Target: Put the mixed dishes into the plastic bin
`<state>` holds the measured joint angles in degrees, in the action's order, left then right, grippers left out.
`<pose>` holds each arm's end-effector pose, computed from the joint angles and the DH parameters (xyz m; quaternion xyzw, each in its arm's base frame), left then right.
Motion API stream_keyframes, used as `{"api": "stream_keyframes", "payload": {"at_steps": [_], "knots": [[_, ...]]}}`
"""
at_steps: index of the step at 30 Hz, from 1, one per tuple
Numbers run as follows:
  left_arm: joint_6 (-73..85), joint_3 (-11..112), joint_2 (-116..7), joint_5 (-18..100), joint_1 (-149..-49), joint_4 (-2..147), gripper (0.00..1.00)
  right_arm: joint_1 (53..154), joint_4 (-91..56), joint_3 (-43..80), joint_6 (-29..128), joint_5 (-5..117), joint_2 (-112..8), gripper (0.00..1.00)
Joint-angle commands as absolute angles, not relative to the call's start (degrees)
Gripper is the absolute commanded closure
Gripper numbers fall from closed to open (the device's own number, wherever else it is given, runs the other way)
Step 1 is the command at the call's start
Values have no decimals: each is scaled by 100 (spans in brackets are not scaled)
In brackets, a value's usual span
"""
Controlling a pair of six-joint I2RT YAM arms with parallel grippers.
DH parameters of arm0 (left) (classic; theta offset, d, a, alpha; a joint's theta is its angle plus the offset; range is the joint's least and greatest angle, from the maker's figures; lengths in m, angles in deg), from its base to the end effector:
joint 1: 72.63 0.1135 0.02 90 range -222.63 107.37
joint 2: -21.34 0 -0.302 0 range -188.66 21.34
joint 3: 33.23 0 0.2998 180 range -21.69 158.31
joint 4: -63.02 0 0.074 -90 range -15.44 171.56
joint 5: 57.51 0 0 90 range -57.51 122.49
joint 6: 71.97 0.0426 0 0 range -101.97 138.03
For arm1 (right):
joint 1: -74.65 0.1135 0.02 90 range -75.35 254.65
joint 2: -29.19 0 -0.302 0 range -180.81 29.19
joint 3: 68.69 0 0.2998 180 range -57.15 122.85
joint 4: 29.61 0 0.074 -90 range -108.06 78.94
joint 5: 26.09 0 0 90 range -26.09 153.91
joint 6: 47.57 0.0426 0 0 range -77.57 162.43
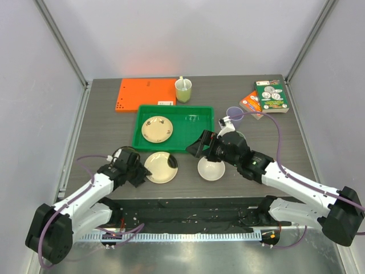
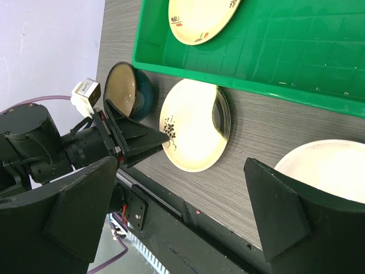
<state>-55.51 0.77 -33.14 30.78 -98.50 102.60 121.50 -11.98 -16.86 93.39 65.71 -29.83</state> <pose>0.1657 -0.0790 0.1534 -0.3939 0.8820 -0.1877 0.1780 0.1841 0.1945 0.2860 0.0387 0.8416 0.3972 0.3640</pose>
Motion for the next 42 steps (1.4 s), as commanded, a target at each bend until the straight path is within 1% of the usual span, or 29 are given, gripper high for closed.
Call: {"api": "stream_keyframes", "payload": {"at_steps": [1,2,5,6,9,11,13,21,22,23,25,28,29,32,38,42], "knots": [[-5668,11,-3499,3021,-9865,9812,54,12105,-1472,-1584,9349,6602,-2917,0],[-5651,20,-3560,3030,-9865,9795,54,12088,-1481,-1593,9349,6593,-2916,0],[-5616,72,-3772,3100,-9865,9777,67,12061,-1481,-1619,9367,6567,-2881,0],[-5607,90,-3833,3100,-9873,9777,76,12061,-1481,-1619,9358,6567,-2864,0],[-5607,99,-3904,3118,-9873,9759,92,12044,-1490,-1646,9375,6567,-2846,0],[-5589,107,-3939,3135,-9865,9759,92,12035,-1481,-1654,9384,6558,-2837,0],[-5589,108,-3913,3144,-9873,9750,100,12026,-1490,-1654,9384,6549,-2820,1],[-5571,73,-3421,3091,-9900,9978,100,12009,-1420,-1681,9375,6540,-2828,0],[-5589,72,-3342,3083,-9935,10005,100,12009,-1394,-1672,9358,6497,-2855,3],[-5606,64,-3237,3074,-9944,10031,100,12017,-1385,-1663,9332,6462,-2881,8],[-5702,29,-3148,3100,-9996,10084,100,12009,-1358,-1646,9314,6470,-2951,9],[-5782,11,-3148,3205,-10145,10093,100,12017,-1271,-1619,9314,6470,-3127,6],[-5791,63,-3165,3205,-10198,10102,100,12017,-1244,-1576,9314,6270,-3197,6],[-5817,256,-3148,3074,-10496,10225,100,12017,-1209,-1496,9288,6180,-3373,6],[-5914,678,-2946,2723,-11199,10813,100,12017,-1183,-1391,9182,6294,-3365,4],[-5976,881,-2674,2450,-11429,11208,100,12000,-1138,-1364,9121,6356,-3347,4]]}}
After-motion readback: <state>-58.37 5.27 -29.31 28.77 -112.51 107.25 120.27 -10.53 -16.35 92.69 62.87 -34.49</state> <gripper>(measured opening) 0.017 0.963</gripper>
